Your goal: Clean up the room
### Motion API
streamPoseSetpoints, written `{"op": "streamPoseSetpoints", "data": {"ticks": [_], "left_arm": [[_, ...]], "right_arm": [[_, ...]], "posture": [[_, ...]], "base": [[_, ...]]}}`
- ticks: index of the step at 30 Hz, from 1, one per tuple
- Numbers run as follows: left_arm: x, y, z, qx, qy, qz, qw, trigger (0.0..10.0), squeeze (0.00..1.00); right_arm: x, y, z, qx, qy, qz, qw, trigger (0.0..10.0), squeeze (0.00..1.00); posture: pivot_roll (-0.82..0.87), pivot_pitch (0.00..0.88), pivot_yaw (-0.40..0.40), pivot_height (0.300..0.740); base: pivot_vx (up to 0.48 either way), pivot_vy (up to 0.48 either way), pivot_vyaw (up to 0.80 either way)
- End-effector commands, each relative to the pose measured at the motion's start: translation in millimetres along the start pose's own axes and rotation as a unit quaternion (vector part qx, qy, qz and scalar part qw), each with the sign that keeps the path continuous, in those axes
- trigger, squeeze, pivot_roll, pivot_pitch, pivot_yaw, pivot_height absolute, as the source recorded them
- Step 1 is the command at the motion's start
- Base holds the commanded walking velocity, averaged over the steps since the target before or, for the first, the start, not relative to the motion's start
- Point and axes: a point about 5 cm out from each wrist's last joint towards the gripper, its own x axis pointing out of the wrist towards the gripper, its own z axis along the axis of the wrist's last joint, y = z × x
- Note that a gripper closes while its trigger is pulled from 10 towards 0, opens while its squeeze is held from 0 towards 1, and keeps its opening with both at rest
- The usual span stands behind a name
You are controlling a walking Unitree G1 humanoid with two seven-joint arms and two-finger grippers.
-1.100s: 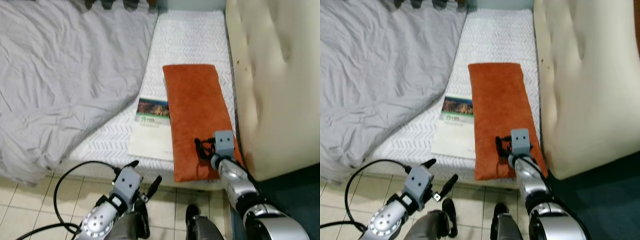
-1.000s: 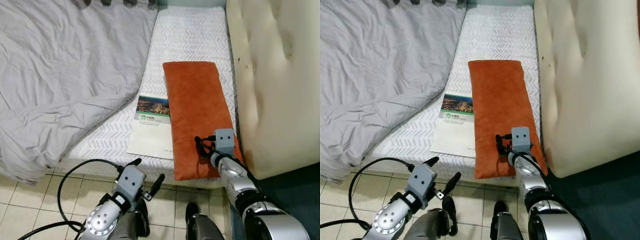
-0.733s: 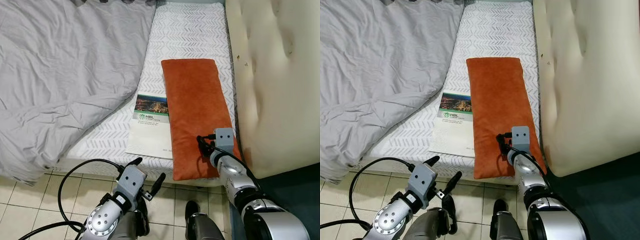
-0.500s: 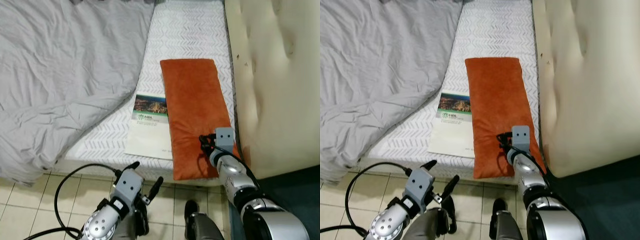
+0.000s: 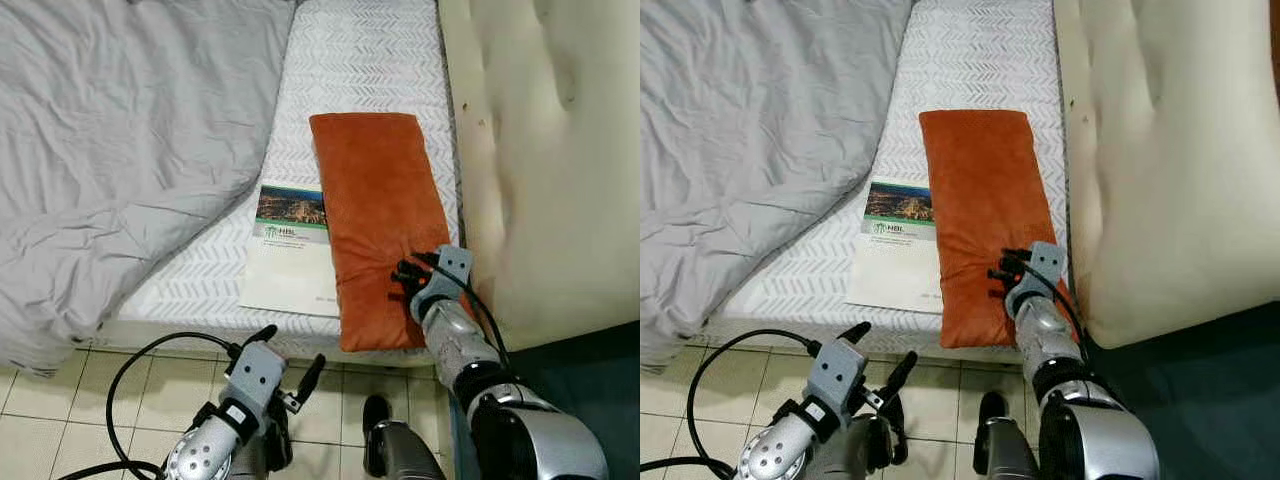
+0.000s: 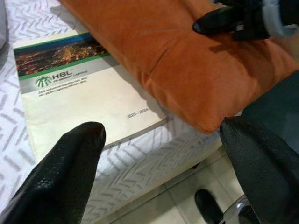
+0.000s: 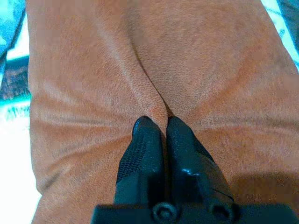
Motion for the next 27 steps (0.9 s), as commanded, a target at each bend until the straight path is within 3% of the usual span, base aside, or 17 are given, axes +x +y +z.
{"op": "streamPoseSetpoints", "data": {"ticks": [1,6,7,12,15,18,22,27], "left_arm": [[-5.0,-9.3,-11,-0.004,0.019,-0.008,1.0,10.0,0.0],[-3.0,-8.6,-12,-0.003,0.022,-0.003,1.0,10.0,0.0],[-2.5,-8.1,-12,-0.002,0.023,-0.002,1.0,10.0,0.0],[-2.7,-7.6,-13,0.002,0.023,-0.001,1.0,10.0,0.0],[-3.0,-7.3,-14,0.004,0.024,0.0,1.0,10.0,0.0],[-2.9,-6.5,-14,0.007,0.025,0.0,1.0,10.0,0.0],[-2.1,-5.4,-15,0.011,0.025,0.002,1.0,10.0,0.0],[-0.6,-5.2,-14,0.016,0.023,0.002,1.0,10.0,0.0]], "right_arm": [[-3.4,-8.6,-13,0.053,0.029,-0.033,0.998,0.0,0.0],[0.2,-11.1,2,0.104,0.0,-0.051,0.993,0.0,0.0],[1.4,-13.3,9,0.13,-0.015,-0.063,0.989,0.0,0.0],[1.5,-18.1,16,0.194,-0.039,-0.098,0.975,0.0,0.0],[0.5,-18.3,14,0.207,-0.047,-0.111,0.971,0.0,0.0],[-2.6,-20.9,8,0.246,-0.054,-0.147,0.957,0.0,0.0],[-7.5,-23.4,4,0.31,-0.087,-0.199,0.925,0.0,0.0],[-5.9,-16.1,19,0.318,-0.127,-0.196,0.919,0.0,0.0]], "posture": [[0.09,0.502,-0.033,0.74],[0.08,0.5,-0.038,0.74],[0.08,0.5,-0.038,0.74],[0.08,0.495,-0.04,0.74],[0.08,0.495,-0.039,0.74],[0.08,0.496,-0.039,0.74],[0.08,0.496,-0.039,0.74],[0.08,0.493,-0.04,0.74]], "base": [[0.0,0.0,0.0],[0.0,0.0,0.0],[0.0,0.0,0.0],[0.0,0.0,0.0],[0.0,0.0,0.0],[0.0,0.0,0.0],[0.0,0.0,0.0],[0.0,0.0,0.0]]}}
